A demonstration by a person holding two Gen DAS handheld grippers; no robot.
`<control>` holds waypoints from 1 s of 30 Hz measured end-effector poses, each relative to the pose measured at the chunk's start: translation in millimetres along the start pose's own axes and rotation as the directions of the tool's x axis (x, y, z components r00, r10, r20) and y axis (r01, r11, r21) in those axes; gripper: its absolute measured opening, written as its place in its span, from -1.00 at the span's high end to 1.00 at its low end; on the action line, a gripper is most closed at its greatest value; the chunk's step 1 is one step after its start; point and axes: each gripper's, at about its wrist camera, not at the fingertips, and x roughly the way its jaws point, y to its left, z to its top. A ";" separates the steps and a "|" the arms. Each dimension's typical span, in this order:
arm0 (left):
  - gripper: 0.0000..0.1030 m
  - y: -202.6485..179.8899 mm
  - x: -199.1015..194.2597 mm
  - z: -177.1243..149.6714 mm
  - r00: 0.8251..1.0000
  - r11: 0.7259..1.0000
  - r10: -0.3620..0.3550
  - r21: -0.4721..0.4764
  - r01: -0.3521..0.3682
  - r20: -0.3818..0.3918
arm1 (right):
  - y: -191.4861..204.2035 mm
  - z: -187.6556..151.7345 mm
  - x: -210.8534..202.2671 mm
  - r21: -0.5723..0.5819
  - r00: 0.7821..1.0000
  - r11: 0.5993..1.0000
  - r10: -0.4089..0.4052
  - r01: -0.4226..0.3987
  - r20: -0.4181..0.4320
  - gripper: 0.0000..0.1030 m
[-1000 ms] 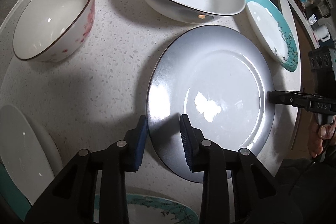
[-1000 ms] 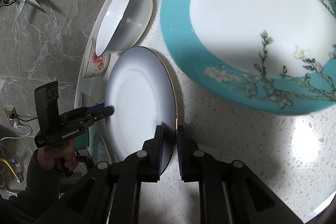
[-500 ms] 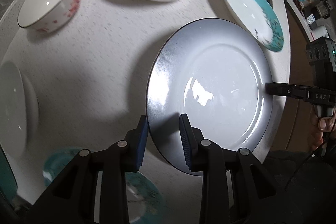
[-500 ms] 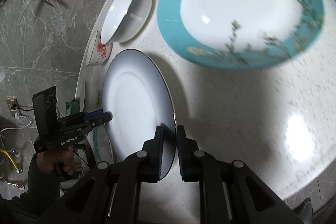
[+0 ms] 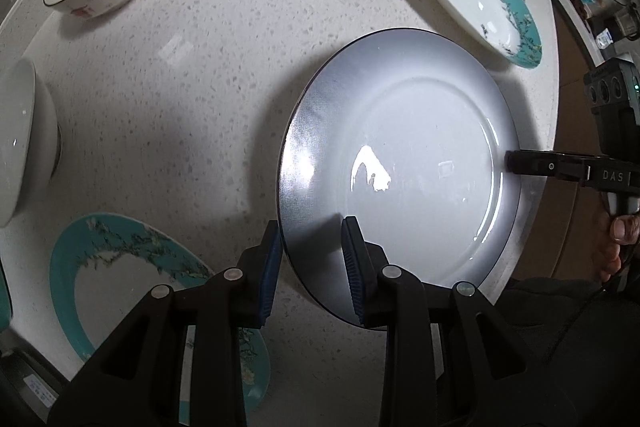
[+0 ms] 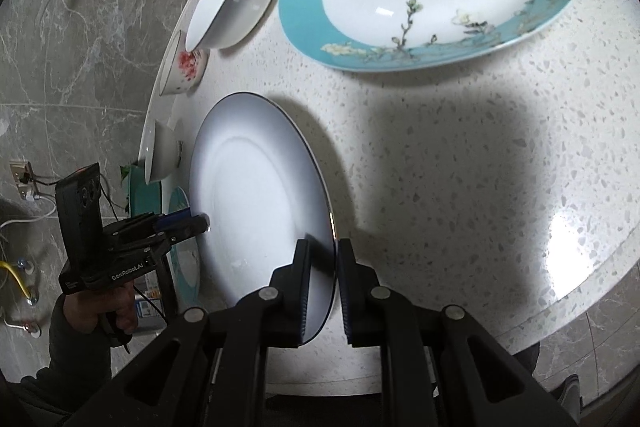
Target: Organize plates and bowls
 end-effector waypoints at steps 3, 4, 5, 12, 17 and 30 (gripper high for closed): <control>0.45 1.0 6.6 0.6 1.000 1.000 0.000 -0.014 0.000 -0.003 | 2.5 1.3 3.4 -0.018 1.000 1.000 -0.007 0.007 -0.006 0.69; 0.44 0.5 8.7 0.0 1.000 1.000 0.002 -0.017 -0.003 -0.005 | 2.8 1.5 4.0 -0.024 1.000 1.000 -0.010 0.009 -0.007 0.69; 0.44 0.1 11.1 0.1 1.000 1.000 0.004 -0.020 -0.004 -0.007 | 3.6 1.7 3.9 -0.032 1.000 0.999 -0.010 0.010 -0.006 0.69; 0.39 -1.2 16.7 2.4 0.998 0.998 0.063 -0.030 -0.062 0.031 | 12.2 0.9 7.1 -0.093 1.000 0.995 -0.024 0.024 0.006 0.68; 0.03 -4.7 9.9 3.7 0.994 0.995 0.086 -0.046 -0.083 0.064 | 16.9 -1.1 7.4 -0.123 1.000 0.992 -0.022 0.024 0.017 0.50; -0.75 -0.3 -119.0 -73.6 0.892 0.936 0.159 -0.352 0.000 0.423 | 60.4 15.1 -69.9 -0.304 0.981 0.950 0.122 -0.072 0.148 -0.44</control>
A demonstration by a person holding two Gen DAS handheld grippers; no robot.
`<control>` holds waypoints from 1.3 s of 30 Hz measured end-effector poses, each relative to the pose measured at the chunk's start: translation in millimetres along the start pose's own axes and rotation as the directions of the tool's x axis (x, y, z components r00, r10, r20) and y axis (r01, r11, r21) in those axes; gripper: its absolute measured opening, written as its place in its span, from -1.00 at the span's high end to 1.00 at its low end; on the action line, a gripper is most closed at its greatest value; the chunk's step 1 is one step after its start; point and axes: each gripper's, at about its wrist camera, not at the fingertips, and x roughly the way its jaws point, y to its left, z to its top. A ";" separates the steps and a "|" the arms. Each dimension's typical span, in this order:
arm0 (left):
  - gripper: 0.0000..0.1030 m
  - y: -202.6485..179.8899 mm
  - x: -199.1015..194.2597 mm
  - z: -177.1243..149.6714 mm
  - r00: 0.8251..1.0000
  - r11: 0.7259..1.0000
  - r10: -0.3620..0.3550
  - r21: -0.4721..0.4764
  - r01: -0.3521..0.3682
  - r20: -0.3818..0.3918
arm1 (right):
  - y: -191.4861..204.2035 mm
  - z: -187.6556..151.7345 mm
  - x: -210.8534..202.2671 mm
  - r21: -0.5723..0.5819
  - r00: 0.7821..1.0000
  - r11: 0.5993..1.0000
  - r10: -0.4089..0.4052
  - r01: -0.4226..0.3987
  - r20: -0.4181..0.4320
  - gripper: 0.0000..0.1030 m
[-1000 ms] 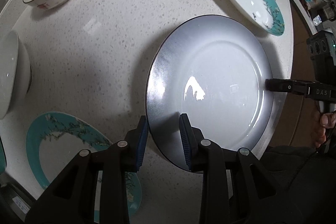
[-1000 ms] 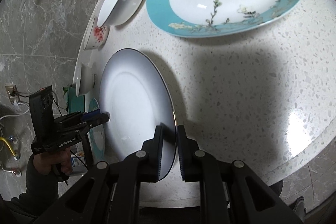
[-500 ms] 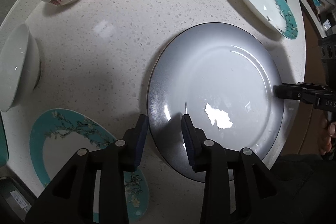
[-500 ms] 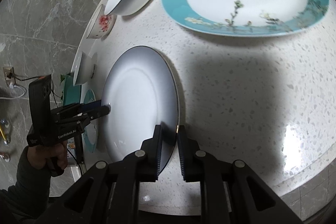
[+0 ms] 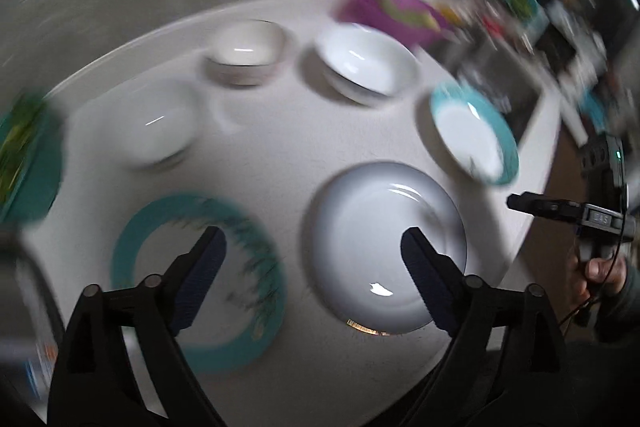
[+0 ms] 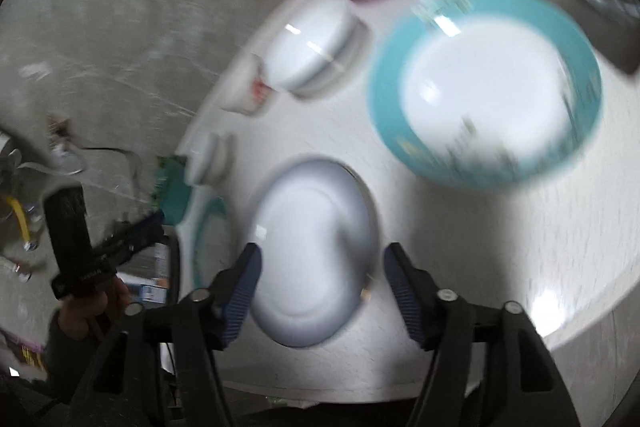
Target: Organize plates and bowls
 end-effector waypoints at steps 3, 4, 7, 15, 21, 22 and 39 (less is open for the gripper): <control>-0.75 35.9 -22.4 -31.5 0.997 0.980 0.066 -0.190 -0.057 0.041 | 36.5 23.1 13.0 -0.078 0.994 0.991 0.102 -0.104 -0.030 -0.54; -0.75 45.3 -26.2 -46.1 0.995 0.966 0.091 -0.245 -0.080 0.037 | 49.4 28.9 22.1 -0.106 0.990 0.985 0.131 -0.137 -0.058 -0.55; -0.75 68.2 -30.8 -77.5 0.990 0.924 0.137 -0.366 -0.113 0.039 | 84.8 40.6 62.3 -0.161 0.966 0.961 0.196 -0.223 -0.170 -0.55; -0.75 107.7 4.1 -118.7 0.987 0.821 0.157 -0.559 -0.115 0.028 | 134.7 32.7 191.3 -0.213 0.888 0.934 0.177 -0.288 -0.425 -0.42; -0.72 137.4 32.1 -122.5 0.992 0.790 0.126 -0.605 -0.104 -0.006 | 130.9 27.8 246.9 -0.223 0.862 0.948 0.091 -0.229 -0.499 -0.31; -0.72 141.0 36.9 -121.3 0.993 0.786 0.120 -0.610 -0.098 -0.006 | 131.6 27.7 250.5 -0.227 0.862 0.947 0.086 -0.226 -0.500 -0.31; -0.72 171.3 57.5 -124.0 1.000 0.806 -0.003 -0.592 -0.002 -0.007 | 132.1 14.7 288.7 -0.262 0.836 0.944 0.024 -0.199 -0.548 -0.22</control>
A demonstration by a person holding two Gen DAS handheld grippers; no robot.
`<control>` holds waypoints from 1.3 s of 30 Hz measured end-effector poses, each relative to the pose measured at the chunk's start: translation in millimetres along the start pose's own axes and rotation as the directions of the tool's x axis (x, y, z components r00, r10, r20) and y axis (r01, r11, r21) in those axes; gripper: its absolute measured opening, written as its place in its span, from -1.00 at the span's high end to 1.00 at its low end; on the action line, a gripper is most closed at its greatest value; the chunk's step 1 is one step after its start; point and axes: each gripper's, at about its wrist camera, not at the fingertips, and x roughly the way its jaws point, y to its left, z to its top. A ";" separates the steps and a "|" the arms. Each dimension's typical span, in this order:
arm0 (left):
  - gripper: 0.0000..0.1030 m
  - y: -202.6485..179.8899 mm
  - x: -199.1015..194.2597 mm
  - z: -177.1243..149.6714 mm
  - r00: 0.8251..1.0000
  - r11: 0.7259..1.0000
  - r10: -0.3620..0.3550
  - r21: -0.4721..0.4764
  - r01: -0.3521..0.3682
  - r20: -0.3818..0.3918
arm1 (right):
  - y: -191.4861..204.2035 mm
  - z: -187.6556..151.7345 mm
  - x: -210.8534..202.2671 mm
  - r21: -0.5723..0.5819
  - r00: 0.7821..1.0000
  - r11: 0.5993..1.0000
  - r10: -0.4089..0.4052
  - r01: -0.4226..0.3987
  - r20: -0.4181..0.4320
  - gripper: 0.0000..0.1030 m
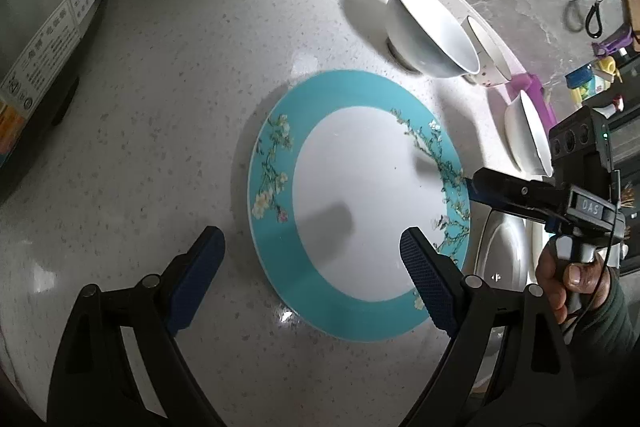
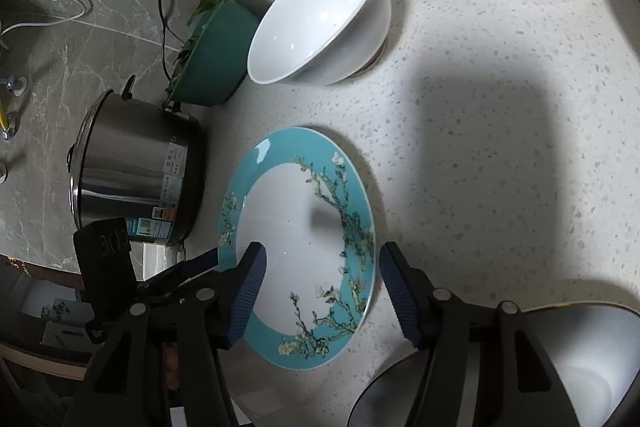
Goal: Organize plates and bowls
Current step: 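Close both grippers on the rim of the large teal floral plate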
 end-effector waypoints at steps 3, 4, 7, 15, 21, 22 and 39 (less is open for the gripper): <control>-0.71 0.3 0.8 0.7 1.000 1.000 -0.010 0.011 0.010 -0.005 | 2.7 -0.5 4.5 -0.017 0.999 1.000 -0.021 0.020 -0.027 -0.22; -0.71 -0.6 1.2 0.7 1.000 1.000 -0.006 0.020 0.006 -0.005 | 4.1 -0.7 6.5 -0.021 0.999 1.000 -0.023 0.022 -0.037 -0.21; -0.42 -5.1 2.6 1.6 1.000 0.998 0.017 0.057 -0.017 -0.005 | 8.1 0.5 11.1 -0.041 0.997 0.998 -0.045 0.043 -0.060 -0.20; 0.20 4.7 1.7 10.3 0.999 0.997 0.035 0.069 -0.035 -0.012 | 6.3 7.8 12.1 -0.035 0.990 0.995 -0.100 0.097 -0.097 0.05; 0.67 12.5 1.4 19.7 0.996 0.993 0.088 0.087 -0.085 -0.031 | 1.3 12.8 10.4 -0.045 0.974 0.979 -0.200 0.197 -0.104 0.72; 0.67 13.3 1.4 20.1 0.996 0.993 0.086 0.088 -0.083 -0.031 | 0.5 13.2 9.9 -0.041 0.974 0.979 -0.201 0.198 -0.102 0.72; 0.73 18.0 -2.4 18.4 0.996 0.993 0.080 0.093 -0.076 -0.045 | -1.2 16.3 -1.8 -0.040 0.972 0.974 -0.226 0.224 -0.062 0.72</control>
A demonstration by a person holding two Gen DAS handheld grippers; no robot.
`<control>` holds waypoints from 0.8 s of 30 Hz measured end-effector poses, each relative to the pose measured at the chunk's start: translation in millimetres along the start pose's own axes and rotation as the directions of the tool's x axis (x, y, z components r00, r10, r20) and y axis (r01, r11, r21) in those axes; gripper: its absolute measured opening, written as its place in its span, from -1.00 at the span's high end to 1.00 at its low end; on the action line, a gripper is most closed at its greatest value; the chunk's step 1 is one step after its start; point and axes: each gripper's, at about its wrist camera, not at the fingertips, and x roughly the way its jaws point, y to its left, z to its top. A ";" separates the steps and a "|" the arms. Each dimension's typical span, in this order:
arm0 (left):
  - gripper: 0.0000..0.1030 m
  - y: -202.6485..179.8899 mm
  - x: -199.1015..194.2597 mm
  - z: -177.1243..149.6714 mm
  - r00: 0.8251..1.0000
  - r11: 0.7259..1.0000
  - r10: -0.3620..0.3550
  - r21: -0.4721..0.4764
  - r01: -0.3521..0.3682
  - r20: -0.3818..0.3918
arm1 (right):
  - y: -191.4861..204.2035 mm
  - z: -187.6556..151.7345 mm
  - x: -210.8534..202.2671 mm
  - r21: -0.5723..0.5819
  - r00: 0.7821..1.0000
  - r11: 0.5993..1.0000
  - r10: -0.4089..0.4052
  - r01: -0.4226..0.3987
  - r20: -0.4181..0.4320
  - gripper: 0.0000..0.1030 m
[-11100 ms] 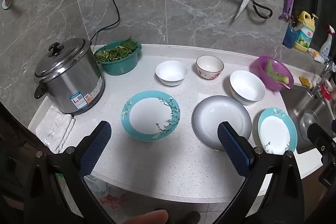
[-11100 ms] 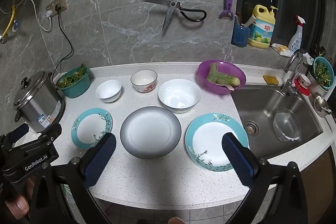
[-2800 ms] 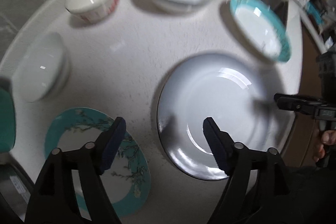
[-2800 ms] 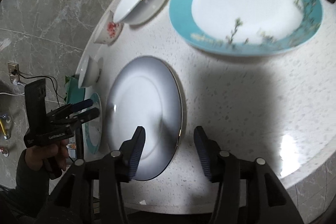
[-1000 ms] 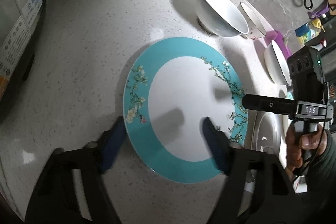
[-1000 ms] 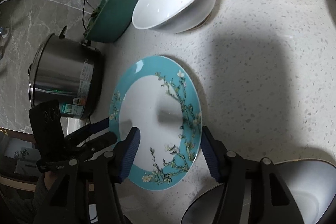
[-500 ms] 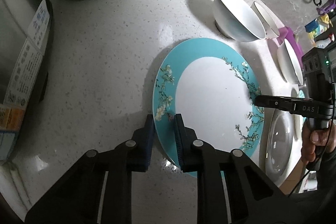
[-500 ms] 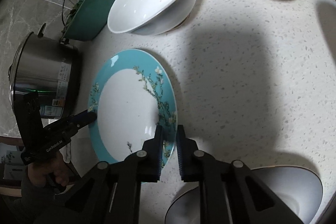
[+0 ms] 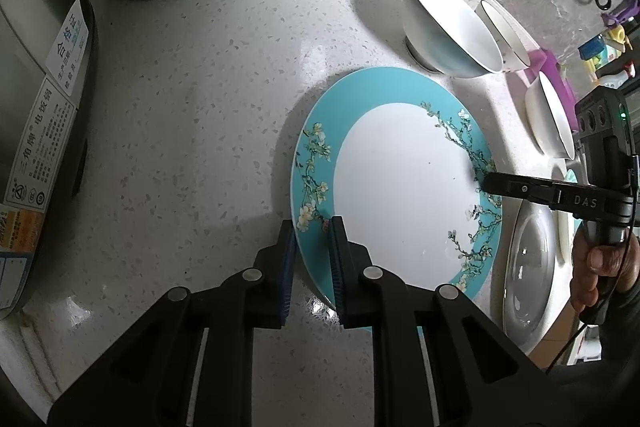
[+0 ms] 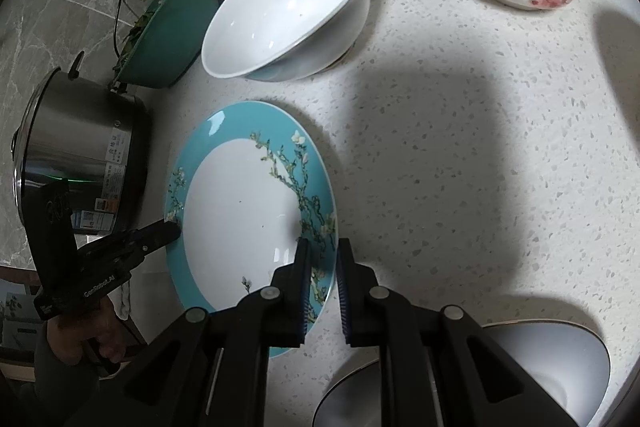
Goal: Organize plates and bowls
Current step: 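Lift the teal floral plate and lower it onto the grey-rimmed plate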
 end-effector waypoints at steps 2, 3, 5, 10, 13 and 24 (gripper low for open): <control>0.73 1.1 -1.0 -0.3 1.000 1.000 -0.002 0.000 0.002 -0.001 | 5.9 -0.3 0.6 0.001 1.000 1.000 -0.002 0.002 0.006 0.72; 0.74 1.1 -1.2 -0.3 1.000 1.000 -0.003 0.000 0.003 -0.003 | 5.5 0.0 -1.3 0.003 1.000 1.000 0.000 0.000 0.008 0.72; 0.74 1.5 -3.2 0.4 1.000 1.000 -0.005 0.000 0.005 -0.003 | 4.4 -0.2 -4.9 0.009 1.000 1.000 0.006 -0.007 0.010 0.73; 0.74 -1.5 -11.0 4.9 1.000 1.000 -0.013 0.005 0.013 -0.005 | 3.5 -0.2 -12.7 0.019 1.000 1.000 0.009 -0.009 0.017 0.73; 0.75 -5.5 -17.5 7.1 1.000 1.000 -0.018 0.020 0.018 -0.009 | 3.3 -1.5 -19.9 0.031 1.000 0.999 0.011 -0.012 0.024 0.73; 0.75 -42.7 -35.4 8.0 0.997 0.992 -0.071 0.101 0.073 -0.032 | -5.7 -26.2 -59.2 0.103 0.997 0.995 -0.002 -0.005 0.074 0.73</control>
